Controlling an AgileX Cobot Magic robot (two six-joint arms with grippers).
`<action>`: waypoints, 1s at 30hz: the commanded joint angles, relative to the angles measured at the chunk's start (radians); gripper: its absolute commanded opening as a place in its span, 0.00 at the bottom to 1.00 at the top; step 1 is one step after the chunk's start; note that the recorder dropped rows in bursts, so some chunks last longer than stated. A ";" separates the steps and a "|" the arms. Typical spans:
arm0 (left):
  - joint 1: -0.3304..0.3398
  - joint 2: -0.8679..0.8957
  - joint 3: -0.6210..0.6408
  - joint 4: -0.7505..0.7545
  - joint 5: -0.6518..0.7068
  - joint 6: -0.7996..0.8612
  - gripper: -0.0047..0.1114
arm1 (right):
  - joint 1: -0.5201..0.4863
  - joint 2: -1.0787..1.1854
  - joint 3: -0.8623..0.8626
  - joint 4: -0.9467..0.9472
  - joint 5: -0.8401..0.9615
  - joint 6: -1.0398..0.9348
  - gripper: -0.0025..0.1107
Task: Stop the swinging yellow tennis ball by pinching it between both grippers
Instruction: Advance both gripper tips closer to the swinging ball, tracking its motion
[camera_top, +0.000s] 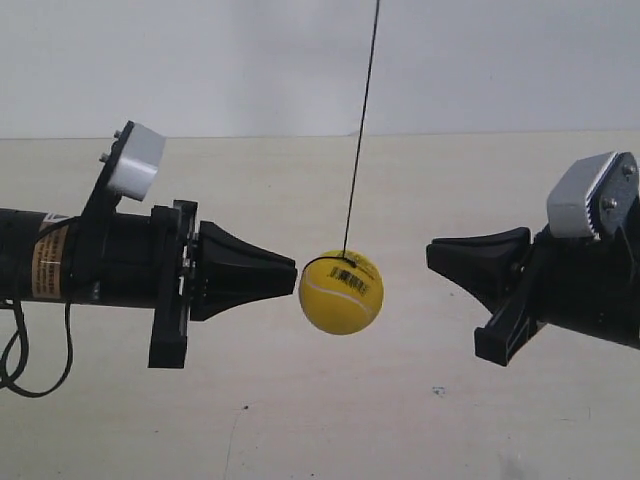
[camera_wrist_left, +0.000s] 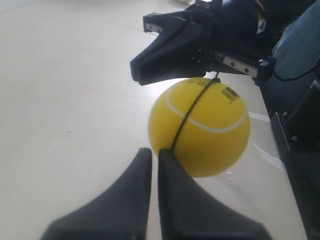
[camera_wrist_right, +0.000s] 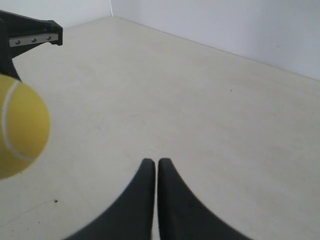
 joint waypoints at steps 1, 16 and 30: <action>-0.029 0.000 -0.004 0.019 0.001 -0.010 0.08 | 0.001 0.002 -0.004 -0.030 -0.019 0.007 0.02; -0.029 0.000 -0.005 -0.005 -0.001 -0.002 0.08 | 0.001 0.002 -0.004 -0.065 -0.050 0.015 0.02; -0.030 0.000 -0.005 -0.014 -0.046 0.016 0.08 | 0.001 0.002 -0.004 -0.096 -0.101 0.017 0.02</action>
